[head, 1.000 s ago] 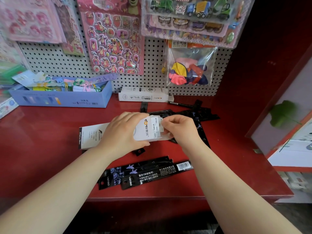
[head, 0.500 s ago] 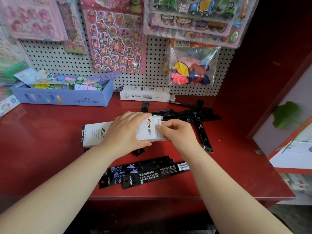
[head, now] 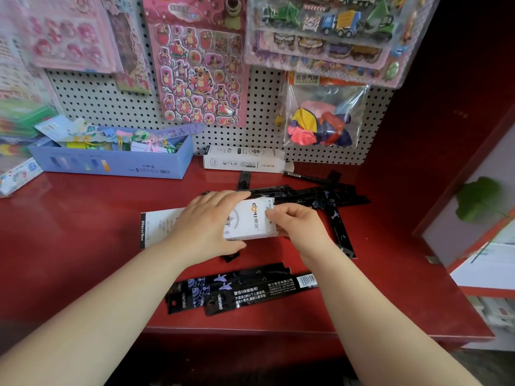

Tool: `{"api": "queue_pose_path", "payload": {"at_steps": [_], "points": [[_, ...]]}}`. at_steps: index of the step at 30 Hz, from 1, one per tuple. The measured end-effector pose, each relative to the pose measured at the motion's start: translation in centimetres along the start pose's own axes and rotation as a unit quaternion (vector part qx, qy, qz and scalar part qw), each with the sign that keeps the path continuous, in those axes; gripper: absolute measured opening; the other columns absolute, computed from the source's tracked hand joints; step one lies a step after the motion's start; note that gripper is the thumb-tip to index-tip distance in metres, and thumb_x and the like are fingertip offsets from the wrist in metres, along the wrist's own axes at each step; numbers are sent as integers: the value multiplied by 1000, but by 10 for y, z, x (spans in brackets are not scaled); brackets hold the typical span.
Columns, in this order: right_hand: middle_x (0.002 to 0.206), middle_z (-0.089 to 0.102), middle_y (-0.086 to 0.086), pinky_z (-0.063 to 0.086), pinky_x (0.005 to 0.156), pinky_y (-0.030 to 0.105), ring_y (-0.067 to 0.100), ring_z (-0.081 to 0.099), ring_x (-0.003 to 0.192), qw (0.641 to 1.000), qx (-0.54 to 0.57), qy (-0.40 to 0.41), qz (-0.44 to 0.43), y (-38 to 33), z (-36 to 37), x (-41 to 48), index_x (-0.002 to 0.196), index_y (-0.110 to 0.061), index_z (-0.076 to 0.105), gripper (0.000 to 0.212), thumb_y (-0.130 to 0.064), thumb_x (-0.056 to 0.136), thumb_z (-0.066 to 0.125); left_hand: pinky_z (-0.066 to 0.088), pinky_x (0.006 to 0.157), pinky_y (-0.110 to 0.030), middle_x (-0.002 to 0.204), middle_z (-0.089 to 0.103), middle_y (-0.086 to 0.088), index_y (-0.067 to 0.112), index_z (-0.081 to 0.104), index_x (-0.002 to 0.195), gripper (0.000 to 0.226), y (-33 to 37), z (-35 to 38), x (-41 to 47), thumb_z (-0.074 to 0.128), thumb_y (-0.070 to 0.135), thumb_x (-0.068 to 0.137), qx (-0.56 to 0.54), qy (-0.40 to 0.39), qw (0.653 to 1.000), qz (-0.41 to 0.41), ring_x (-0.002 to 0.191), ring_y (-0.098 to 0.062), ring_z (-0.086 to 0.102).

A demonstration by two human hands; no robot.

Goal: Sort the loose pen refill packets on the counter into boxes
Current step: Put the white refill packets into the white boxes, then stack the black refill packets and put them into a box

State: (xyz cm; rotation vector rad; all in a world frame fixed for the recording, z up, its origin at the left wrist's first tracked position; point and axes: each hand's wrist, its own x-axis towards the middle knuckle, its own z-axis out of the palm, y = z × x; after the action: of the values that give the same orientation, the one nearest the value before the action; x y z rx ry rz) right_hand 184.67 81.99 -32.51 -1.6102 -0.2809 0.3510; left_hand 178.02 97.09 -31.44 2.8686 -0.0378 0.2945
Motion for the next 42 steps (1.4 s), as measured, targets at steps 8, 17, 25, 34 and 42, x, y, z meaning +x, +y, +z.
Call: {"api": "queue_pose_path", "payload": {"at_steps": [8,17,25,34,42], "points": [[73,57,-11,41,64,4,-8,54,63,988,-72,86,-107,5,0,-3,68,-21,58,21,-8,85,57,33,95,-27,142,42,7,30,28,138,75,-28,-22,-8,67,38,74,2,28,994,-105,128,-17,40],[126,57,-11,18,110,24,7,38,126,853,-444,-198,-191,30,-3,-20,109,-27,67,30,-27,79,68,43,86,-39,129,53,-11,19,44,125,59,-83,-29,-10,65,43,75,14,64,949,-309,119,-32,49],[130,55,-11,10,106,24,13,32,130,829,-497,-129,-222,30,2,-14,114,-26,64,28,-19,89,54,35,100,-40,143,36,-12,14,29,139,70,-109,-23,-10,56,44,82,27,42,925,-376,128,-32,38],[139,42,-10,8,115,28,11,29,134,846,-488,-123,-179,25,-26,-22,131,-26,47,54,-29,80,65,36,104,-34,138,47,0,24,44,131,59,-54,-4,-43,54,51,80,-41,-38,970,-236,126,-20,44],[138,40,-7,16,112,31,15,29,131,772,-578,-244,-101,-1,-10,-17,139,-30,32,66,-31,81,63,38,79,-26,95,52,4,18,51,116,49,-50,-2,-32,69,37,75,-94,-136,949,-269,90,-15,50]]}}
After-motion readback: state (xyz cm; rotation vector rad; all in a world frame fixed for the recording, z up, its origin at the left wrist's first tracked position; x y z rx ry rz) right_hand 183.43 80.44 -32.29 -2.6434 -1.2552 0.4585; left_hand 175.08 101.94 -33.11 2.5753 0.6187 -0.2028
